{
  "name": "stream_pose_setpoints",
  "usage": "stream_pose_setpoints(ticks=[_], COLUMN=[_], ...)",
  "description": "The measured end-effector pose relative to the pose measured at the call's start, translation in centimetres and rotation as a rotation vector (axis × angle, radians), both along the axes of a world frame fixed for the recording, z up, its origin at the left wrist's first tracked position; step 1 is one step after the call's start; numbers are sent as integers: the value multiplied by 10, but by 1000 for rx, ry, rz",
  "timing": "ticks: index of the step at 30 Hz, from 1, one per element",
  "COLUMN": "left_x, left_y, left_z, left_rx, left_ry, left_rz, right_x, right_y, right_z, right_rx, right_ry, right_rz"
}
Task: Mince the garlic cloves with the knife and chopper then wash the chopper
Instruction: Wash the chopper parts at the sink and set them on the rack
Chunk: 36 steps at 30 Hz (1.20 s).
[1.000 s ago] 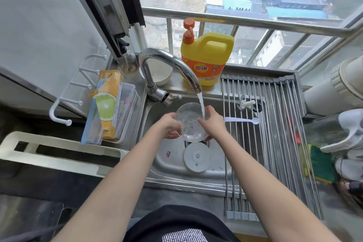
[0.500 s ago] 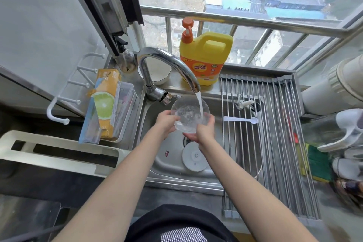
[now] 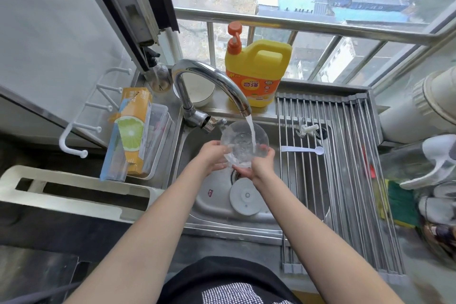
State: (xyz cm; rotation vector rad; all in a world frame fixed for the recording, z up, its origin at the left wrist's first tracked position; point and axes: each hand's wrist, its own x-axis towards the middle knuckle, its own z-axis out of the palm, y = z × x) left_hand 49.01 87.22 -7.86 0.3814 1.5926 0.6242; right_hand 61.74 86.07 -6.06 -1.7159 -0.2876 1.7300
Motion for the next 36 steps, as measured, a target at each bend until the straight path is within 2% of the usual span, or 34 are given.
stream_pose_setpoints(ticks=[7, 11, 13, 17, 22, 25, 28, 32, 36], left_x=[-4, -6, -6, -11, -19, -19, -17, -13, -15], left_y=[-2, -3, -3, -6, -11, -12, -13, -11, -13], left_z=[0, -2, 1, -2, 0, 1, 2, 7, 7], left_rx=[-50, -38, -37, -60, -83, -76, -81, -28, -88], left_ry=[29, 8, 23, -17, -55, -85, -124, -210, -199], left_rz=[32, -27, -56, 32, 47, 69, 75, 58, -5], right_x=[-3, 1, 2, -3, 3, 1, -4, 2, 4], right_y=[-3, 6, 1, -2, 9, 2, 5, 11, 8], right_z=[3, -5, -11, -12, -14, -16, -13, -15, -7], right_rx=[25, -74, -99, -101, -140, -114, -109, -111, -89], right_ry=[-19, 2, -35, -54, -38, -75, 10, 91, 27], right_rz=[152, 6, 43, 152, 60, 145, 100, -70, 79])
